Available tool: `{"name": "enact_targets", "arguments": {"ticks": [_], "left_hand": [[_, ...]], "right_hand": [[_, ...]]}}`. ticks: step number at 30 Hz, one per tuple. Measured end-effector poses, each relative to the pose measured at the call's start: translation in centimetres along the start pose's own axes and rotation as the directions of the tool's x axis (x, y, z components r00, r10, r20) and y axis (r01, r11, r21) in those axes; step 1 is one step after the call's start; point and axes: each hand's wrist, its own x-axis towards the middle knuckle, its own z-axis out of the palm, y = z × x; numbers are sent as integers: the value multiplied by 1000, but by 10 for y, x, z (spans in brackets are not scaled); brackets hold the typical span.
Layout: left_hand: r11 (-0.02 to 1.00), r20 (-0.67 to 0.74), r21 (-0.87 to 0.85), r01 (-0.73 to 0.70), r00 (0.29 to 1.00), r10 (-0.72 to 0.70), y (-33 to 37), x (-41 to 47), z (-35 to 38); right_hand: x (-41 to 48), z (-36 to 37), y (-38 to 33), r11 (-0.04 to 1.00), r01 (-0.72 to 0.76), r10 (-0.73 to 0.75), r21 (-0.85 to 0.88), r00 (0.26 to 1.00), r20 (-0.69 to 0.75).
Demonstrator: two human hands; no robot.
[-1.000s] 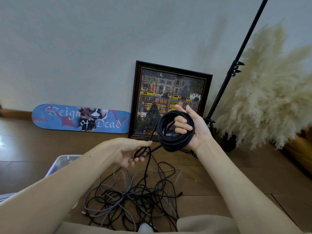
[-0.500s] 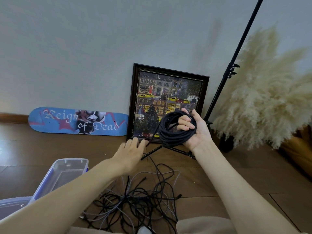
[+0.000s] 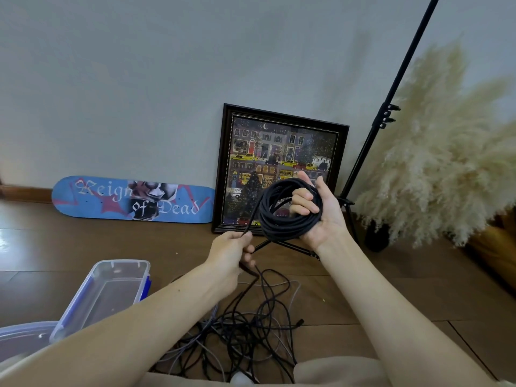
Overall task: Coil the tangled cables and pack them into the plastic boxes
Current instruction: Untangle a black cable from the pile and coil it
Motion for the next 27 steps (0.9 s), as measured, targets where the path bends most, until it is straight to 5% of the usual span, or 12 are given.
{"name": "enact_targets", "arguments": {"ticks": [3,5,8,10,15,22,27], "left_hand": [[999,24,-24,28,999,-27,3,-2,-2],[978,62,204,-27,998,15,4,-3,-2],[737,143,649,-191,981,128,0,0,-2],[665,180,714,-219,975,128,-4,1,-1],[837,197,546,-31,976,-92,-2,-4,4],[933,226,350,80,960,-167,12,-10,4],[977,234,160,142,956,-177,15,-6,-1]], "right_hand": [[-3,4,-2,999,38,-38,16,999,-32],[-4,7,-3,998,67,-67,-1,997,-47],[-4,8,1,994,86,-89,-60,995,-46],[-4,10,5,983,110,-114,-150,993,-21],[-10,16,15,883,172,-138,-436,984,110],[-12,20,31,641,248,-154,-726,969,195],[-14,19,40,181,434,-177,-882,897,405]]}}
